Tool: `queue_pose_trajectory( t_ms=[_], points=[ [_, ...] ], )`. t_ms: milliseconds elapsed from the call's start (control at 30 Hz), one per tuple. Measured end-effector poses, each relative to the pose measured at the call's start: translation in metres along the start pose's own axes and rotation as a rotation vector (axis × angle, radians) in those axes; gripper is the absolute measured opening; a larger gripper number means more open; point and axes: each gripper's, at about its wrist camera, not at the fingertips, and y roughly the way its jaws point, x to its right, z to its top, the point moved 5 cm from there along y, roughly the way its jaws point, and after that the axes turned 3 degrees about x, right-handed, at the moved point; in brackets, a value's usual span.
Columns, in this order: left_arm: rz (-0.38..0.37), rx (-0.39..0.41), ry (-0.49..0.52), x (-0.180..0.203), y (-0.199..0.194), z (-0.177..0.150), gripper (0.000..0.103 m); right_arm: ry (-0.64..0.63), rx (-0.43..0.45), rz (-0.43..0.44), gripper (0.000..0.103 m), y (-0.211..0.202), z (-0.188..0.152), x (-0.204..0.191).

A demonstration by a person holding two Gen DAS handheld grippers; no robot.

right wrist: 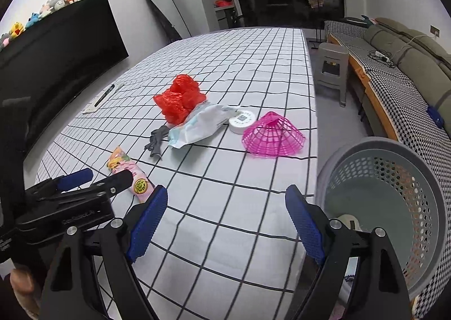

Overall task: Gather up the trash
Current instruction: 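Approach and grasp the pink snack wrapper with the left gripper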

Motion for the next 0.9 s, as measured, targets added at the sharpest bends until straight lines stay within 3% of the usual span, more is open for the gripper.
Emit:
queue_pose_trajectory(
  t_ms=[367,700,900],
  points=[
    [0.069,-0.037,0.014,0.001,0.013,-0.009,0.084,0.059,0.018,0.006,0.082,-0.011,-0.003,0.023],
    [0.123,-0.032,-0.026,-0.034,0.002,-0.018,0.084,0.037,0.014,0.034,0.082,-0.01,-0.007,0.007],
    [0.112,-0.017,-0.039,-0.042,-0.006,-0.016,0.084,0.025,0.021,0.035,0.082,-0.013,-0.006,0.002]
  ],
)
